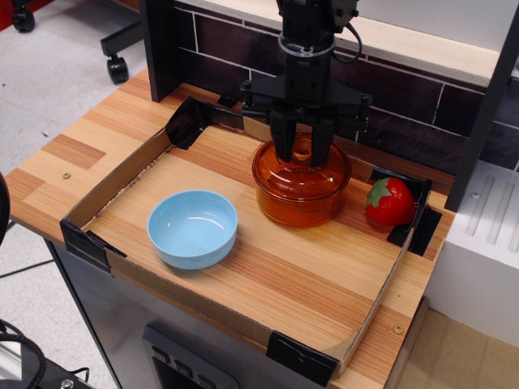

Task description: Take lid off pot

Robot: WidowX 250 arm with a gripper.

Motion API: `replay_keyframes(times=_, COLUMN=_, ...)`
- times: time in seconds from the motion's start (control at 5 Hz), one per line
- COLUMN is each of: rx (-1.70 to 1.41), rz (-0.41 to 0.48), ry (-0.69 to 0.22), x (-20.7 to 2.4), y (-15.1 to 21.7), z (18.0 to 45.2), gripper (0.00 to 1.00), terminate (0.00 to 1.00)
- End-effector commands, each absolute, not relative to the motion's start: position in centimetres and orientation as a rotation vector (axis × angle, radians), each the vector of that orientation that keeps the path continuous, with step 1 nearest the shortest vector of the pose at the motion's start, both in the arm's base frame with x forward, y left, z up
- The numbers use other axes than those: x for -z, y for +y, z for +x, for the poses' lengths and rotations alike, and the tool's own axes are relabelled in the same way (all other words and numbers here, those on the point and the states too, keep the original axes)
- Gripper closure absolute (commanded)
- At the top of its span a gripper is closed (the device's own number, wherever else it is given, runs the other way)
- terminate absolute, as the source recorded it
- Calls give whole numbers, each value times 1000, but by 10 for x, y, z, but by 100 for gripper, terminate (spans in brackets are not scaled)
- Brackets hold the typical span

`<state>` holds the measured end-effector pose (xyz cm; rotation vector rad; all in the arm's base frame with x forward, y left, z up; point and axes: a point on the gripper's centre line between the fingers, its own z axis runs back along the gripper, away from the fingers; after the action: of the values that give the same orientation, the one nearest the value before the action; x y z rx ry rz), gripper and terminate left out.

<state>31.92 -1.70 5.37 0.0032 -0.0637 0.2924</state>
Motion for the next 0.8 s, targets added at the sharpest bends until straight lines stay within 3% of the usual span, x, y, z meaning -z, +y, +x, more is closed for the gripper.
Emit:
replay_keyframes(times=0.0, rx=-251, rz=-13, ry=-129, x=-94, y=-9, z=326, gripper=100, terminate=0)
replay_keyframes(times=0.2, rx=-286, rz=-47, ry=-155, x=-118, y=8, z=320, gripper=100, terminate=0)
replay_keyframes(times=0.6, rx=-315, rz=-32, ry=-187, x=-127, y=40, z=311, gripper=100, terminate=0)
